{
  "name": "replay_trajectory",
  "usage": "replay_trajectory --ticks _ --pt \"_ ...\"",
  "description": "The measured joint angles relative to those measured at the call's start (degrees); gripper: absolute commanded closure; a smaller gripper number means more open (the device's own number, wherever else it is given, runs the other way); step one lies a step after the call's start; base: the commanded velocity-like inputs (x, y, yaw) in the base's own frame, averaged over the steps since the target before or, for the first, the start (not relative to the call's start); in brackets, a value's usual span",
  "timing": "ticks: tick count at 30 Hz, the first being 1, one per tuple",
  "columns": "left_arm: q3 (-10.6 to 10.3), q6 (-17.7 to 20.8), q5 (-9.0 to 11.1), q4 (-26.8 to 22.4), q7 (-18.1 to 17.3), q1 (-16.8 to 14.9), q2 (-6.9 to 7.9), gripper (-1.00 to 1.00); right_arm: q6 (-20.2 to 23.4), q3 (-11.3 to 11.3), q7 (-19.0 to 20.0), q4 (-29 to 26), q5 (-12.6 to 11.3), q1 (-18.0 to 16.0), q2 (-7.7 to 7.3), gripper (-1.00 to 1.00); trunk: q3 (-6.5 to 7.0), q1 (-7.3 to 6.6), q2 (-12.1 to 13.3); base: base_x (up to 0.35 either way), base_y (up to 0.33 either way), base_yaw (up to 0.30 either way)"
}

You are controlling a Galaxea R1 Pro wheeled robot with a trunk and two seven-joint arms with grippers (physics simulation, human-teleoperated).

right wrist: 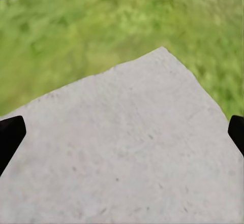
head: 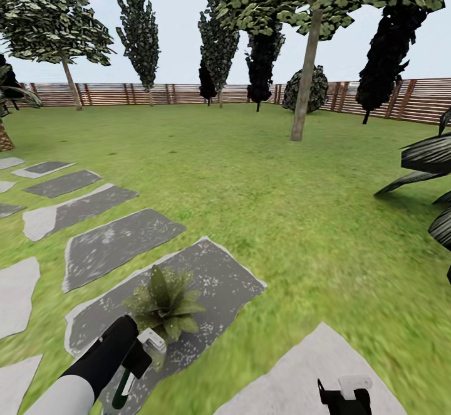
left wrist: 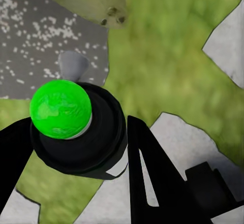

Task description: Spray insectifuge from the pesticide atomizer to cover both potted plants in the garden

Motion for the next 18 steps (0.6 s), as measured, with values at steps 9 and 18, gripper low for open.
replay_trajectory --ticks 9,18 --pt "-0.2 0.0 -0.1 0.2 0.0 0.1 -0.1 1.0 0.0 0.0 0.0 0.0 0.0 0.0 0.01 -1.0 0.0 0.0 0.0 0.001 -0.001 0.21" --pt "-0.2 0.0 -0.2 0.1 0.0 0.1 -0.13 1.0 0.0 0.0 0.0 0.0 0.0 0.0 0.0 -1.0 0.0 -0.02 0.0 0.155 -0.107 0.086"
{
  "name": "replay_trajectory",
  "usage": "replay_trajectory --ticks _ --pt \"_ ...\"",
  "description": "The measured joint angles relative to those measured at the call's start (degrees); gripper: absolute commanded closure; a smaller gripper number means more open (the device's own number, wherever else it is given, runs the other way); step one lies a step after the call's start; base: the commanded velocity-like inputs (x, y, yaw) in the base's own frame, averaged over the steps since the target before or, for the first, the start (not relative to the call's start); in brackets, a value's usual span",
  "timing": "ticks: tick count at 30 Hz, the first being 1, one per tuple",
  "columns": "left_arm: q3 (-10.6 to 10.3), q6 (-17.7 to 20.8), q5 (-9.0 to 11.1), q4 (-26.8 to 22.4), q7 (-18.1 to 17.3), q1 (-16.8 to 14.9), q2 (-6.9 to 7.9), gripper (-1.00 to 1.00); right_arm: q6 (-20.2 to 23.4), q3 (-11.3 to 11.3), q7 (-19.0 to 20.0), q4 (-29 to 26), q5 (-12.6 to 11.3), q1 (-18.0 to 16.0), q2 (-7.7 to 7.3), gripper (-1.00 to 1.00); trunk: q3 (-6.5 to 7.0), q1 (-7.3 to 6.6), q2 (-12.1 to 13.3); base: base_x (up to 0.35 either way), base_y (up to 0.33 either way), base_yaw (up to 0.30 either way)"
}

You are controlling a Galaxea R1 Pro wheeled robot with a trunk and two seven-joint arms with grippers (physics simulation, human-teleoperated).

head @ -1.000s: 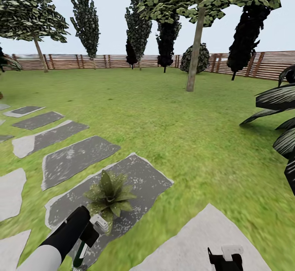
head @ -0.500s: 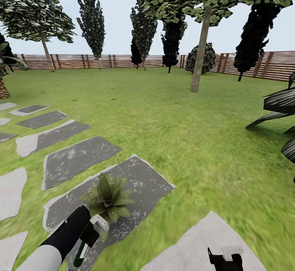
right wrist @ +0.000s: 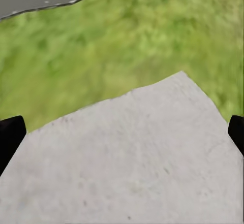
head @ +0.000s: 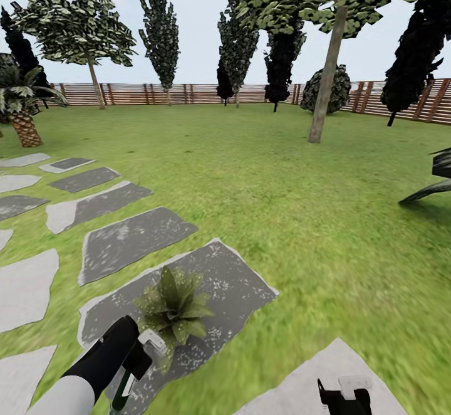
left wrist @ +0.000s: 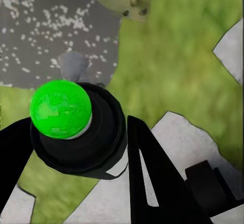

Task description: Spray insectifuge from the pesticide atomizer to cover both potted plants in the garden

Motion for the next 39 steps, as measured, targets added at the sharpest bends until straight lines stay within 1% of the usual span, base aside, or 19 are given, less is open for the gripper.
replay_trajectory --ticks 7,18,21,25,35,39 --pt "0.0 0.0 -0.1 0.0 0.0 0.0 0.0 1.0 0.0 0.0 0.0 0.0 0.0 0.0 0.0 -1.0 0.0 0.02 0.0 0.156 -0.2 0.012" --pt "0.0 0.0 -0.2 -0.1 0.0 0.0 0.01 1.0 0.0 0.0 0.0 0.0 0.0 0.0 0.01 -1.0 0.0 0.02 0.0 0.002 -0.252 0.254" --pt "0.1 0.0 -0.2 -0.1 0.0 0.0 0.0 1.0 0.0 0.0 0.0 0.0 0.0 0.0 0.0 -1.0 0.0 0.02 0.0 0.0 -0.179 0.073" --pt "0.1 0.1 -0.2 -0.1 0.0 0.0 0.0 1.0 0.0 0.0 0.0 0.0 0.0 0.0 0.0 -1.0 0.0 0.02 0.0 0.0 -0.03 0.043" --pt "0.1 0.1 -0.1 -0.2 0.0 0.0 0.01 1.0 0.0 0.0 0.0 0.0 0.0 0.0 0.01 -1.0 0.0 0.02 0.0 0.0 -0.001 0.255" --pt "0.1 0.0 -0.1 -0.2 0.0 0.0 0.0 1.0 0.0 0.0 0.0 0.0 0.0 0.0 0.0 -1.0 0.0 0.02 0.0 0.05 -0.138 0.081"
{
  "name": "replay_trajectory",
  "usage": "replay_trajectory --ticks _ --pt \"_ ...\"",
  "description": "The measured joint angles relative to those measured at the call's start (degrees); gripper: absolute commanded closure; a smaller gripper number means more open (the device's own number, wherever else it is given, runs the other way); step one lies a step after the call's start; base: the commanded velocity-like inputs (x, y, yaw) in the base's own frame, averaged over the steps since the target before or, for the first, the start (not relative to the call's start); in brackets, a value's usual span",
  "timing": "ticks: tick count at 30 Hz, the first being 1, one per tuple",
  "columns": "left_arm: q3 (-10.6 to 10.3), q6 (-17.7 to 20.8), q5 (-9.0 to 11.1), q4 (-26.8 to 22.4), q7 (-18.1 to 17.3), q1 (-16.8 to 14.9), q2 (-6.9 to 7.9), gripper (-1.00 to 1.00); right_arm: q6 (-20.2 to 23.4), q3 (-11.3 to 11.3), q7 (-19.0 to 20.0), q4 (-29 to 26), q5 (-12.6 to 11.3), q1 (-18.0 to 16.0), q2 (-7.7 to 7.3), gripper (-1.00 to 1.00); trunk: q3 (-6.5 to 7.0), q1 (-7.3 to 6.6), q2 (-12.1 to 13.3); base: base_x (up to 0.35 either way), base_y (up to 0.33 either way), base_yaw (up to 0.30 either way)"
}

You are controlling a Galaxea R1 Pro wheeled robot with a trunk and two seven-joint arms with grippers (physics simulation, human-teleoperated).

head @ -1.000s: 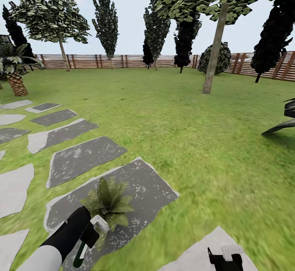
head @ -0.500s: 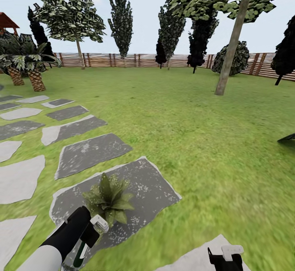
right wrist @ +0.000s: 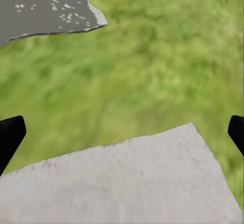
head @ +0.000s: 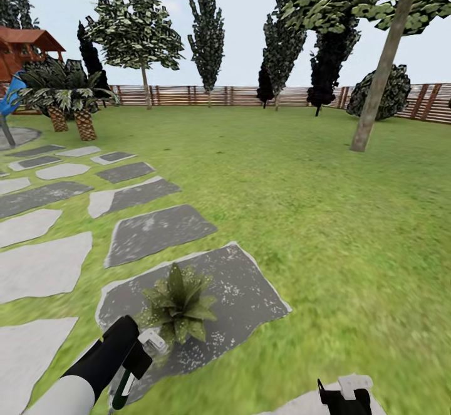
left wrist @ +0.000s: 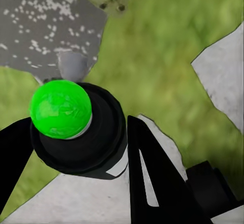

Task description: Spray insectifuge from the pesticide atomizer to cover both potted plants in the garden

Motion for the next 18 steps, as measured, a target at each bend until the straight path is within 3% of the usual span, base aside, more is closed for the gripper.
replay_trajectory --ticks 18 --pt "0.0 0.0 0.0 0.0 0.0 0.0 0.0 1.0 0.0 0.0 0.0 0.0 0.0 0.0 0.0 -1.0 0.0 0.0 0.0 0.087 -0.251 0.004"
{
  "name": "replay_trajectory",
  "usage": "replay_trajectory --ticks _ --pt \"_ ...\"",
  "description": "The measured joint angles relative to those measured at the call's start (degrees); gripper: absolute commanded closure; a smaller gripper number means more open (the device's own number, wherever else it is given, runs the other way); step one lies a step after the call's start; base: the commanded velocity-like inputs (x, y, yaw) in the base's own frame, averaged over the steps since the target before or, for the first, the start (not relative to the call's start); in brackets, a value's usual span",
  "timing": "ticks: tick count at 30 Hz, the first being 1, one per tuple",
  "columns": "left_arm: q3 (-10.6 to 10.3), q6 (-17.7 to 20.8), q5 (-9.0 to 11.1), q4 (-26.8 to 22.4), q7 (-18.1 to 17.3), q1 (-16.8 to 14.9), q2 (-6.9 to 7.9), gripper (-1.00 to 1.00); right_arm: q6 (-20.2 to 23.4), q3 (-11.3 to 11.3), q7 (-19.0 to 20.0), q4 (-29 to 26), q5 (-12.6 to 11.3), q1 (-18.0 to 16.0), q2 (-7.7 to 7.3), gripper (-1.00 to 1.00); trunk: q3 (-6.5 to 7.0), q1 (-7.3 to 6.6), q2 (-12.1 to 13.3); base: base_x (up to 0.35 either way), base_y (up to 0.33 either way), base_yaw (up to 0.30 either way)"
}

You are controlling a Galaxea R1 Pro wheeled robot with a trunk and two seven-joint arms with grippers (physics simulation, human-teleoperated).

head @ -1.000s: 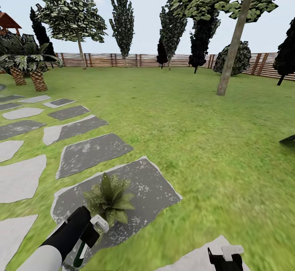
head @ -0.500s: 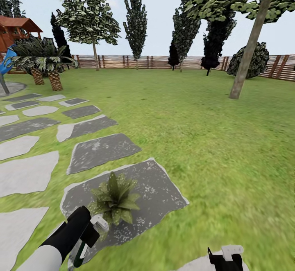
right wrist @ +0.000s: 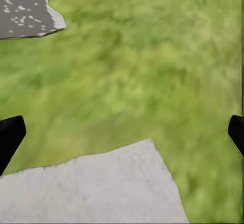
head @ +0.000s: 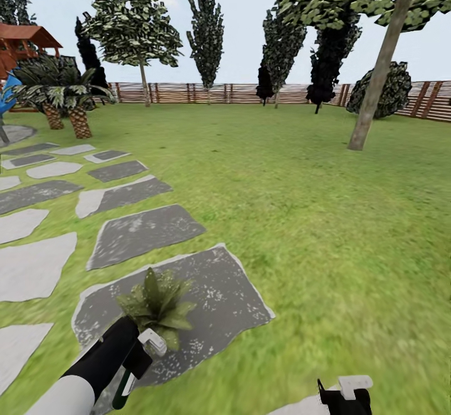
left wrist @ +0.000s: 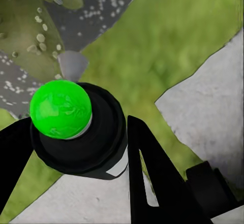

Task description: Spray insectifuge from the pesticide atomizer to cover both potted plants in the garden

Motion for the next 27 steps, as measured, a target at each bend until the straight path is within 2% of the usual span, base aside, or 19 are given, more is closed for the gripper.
replay_trajectory --ticks 10,18,22,27 --pt "0.0 0.1 0.0 0.0 0.0 0.0 0.01 1.0 0.0 0.0 0.0 0.0 0.0 0.0 0.01 -1.0 0.0 0.01 0.0 0.005 -0.233 0.234" --pt "0.1 0.1 0.0 0.0 0.0 0.0 0.01 1.0 0.0 0.0 0.0 0.0 0.0 0.0 0.01 -1.0 0.0 0.01 0.0 0.0 -0.027 0.276" --pt "0.0 0.2 0.0 0.0 0.0 0.0 0.0 1.0 0.0 0.0 0.0 0.0 0.0 0.0 0.01 -1.0 0.0 0.0 0.0 0.042 -0.012 0.07" --pt "0.1 0.1 0.1 0.0 0.0 0.0 0.0 1.0 0.0 -0.1 -0.1 0.0 0.1 0.0 -0.08 -1.0 0.0 -0.02 0.0 0.222 -0.176 0.002"
